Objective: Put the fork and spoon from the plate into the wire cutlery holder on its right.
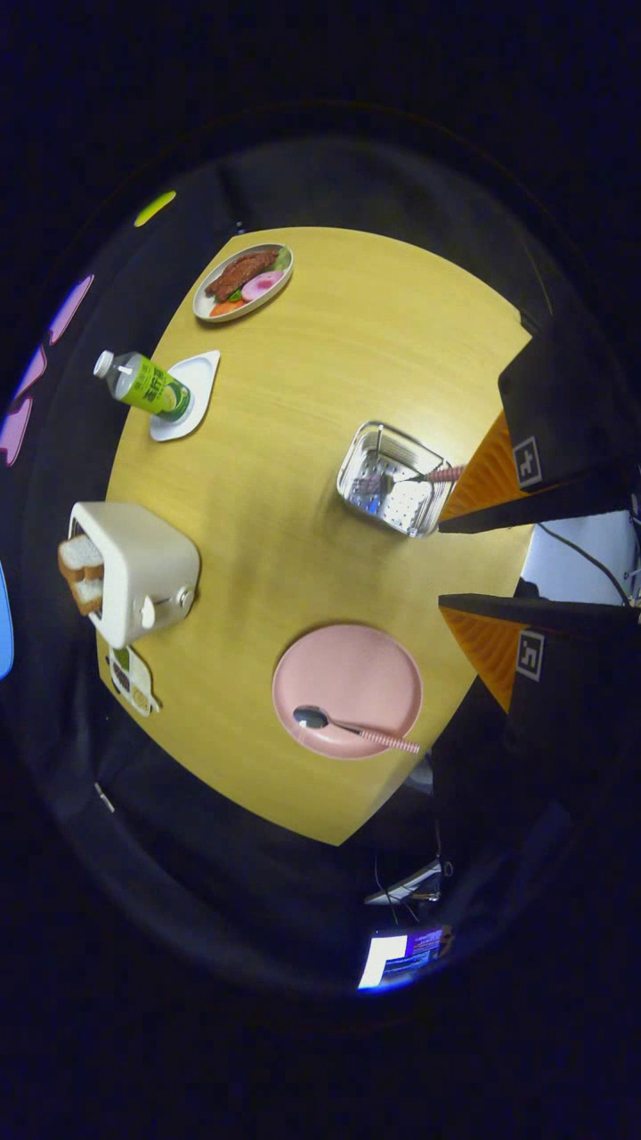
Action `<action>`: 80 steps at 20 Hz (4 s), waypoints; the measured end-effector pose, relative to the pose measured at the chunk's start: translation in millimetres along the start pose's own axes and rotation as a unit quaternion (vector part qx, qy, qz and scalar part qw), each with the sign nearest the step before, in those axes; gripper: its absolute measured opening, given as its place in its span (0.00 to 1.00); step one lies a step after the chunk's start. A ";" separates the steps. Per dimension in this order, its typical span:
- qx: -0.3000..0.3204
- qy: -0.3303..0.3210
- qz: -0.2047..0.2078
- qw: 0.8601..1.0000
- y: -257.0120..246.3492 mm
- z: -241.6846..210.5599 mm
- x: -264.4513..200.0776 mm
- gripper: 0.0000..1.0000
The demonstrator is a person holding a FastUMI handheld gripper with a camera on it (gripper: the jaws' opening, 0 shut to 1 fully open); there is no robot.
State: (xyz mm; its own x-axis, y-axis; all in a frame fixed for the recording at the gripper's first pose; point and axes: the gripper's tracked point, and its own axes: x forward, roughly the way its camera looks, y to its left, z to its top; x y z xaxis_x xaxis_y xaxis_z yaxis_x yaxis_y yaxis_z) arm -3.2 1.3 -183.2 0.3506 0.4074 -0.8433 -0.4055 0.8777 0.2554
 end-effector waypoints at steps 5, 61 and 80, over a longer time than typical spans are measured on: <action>-0.010 -0.029 0.064 0.997 103.5 2.9 41.9 0.43; 0.041 0.395 -0.050 0.916 -106.1 -66.4 -10.1 0.10; 0.049 0.354 -0.051 0.933 -109.5 -30.2 41.9 0.45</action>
State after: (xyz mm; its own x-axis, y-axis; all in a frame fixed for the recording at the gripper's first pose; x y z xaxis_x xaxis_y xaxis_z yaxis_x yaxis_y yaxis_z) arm 30.4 -85.3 -260.8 -0.2760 0.0832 -0.9575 -0.3094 0.9355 0.1705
